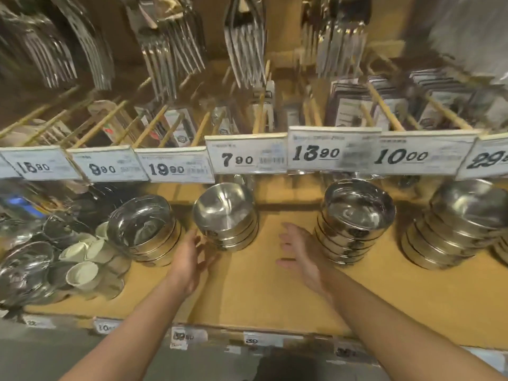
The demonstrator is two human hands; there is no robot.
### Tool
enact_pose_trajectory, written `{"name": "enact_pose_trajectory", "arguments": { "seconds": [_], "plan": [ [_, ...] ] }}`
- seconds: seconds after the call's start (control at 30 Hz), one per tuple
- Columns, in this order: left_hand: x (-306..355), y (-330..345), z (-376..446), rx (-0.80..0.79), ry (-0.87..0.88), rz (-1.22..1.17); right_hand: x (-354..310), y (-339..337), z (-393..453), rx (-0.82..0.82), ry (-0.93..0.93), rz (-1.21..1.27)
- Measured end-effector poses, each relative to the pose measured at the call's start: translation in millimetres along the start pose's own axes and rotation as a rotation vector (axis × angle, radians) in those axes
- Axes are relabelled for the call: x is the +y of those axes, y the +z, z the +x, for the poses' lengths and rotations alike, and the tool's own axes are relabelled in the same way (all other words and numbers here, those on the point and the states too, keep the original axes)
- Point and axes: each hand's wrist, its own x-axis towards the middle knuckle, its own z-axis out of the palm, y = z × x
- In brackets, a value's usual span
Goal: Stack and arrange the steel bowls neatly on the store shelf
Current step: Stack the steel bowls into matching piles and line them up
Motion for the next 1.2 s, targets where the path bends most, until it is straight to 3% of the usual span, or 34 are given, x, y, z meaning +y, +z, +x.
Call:
{"name": "enact_pose_trajectory", "arguments": {
  "seconds": [0.33, 0.57, 0.73, 1.2],
  "plan": [
    [5, -3, 76, -0.193, -0.150, -0.099, 14, 77, 75, -0.030, -0.098, 0.096],
    [-12, -15, 77, -0.293, -0.194, 0.045, 27, 66, 63, 0.105, -0.119, 0.156],
    [-8, -9, 60, -0.278, -0.223, 0.108, 30, 48, 43, 0.150, -0.095, 0.100],
    [0, 1, 40, -0.340, -0.225, 0.060, 25, 39, 36, 0.131, 0.026, 0.093]
  ]
}}
